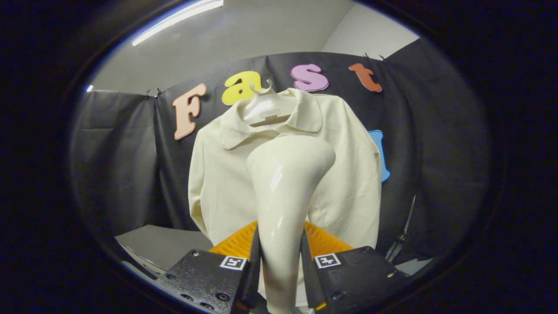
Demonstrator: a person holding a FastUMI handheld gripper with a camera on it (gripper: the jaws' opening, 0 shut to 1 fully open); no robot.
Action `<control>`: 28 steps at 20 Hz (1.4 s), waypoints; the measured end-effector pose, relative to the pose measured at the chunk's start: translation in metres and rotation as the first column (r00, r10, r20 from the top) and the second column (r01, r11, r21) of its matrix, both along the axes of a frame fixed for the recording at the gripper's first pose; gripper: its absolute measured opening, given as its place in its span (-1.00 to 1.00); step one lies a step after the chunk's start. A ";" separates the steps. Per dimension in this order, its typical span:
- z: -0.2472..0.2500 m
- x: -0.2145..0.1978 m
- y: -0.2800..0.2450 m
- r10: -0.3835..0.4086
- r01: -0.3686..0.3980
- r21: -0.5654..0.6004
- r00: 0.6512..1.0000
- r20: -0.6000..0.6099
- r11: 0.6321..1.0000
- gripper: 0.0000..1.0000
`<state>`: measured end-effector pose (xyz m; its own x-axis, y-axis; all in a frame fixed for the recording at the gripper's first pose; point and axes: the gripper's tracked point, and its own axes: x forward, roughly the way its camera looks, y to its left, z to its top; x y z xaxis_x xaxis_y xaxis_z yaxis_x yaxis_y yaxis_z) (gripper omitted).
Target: Iron the clothes twice with a garment steamer, once on the left side and once on the right side.
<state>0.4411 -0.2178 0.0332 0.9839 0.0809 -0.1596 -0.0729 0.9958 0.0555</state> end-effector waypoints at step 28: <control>-0.161 0.024 -0.098 -0.032 0.057 0.123 0.980 -0.198 0.991 -0.13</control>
<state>0.4649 -0.3160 -0.1280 0.9376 0.0699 -0.3405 -0.0039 0.9816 0.1908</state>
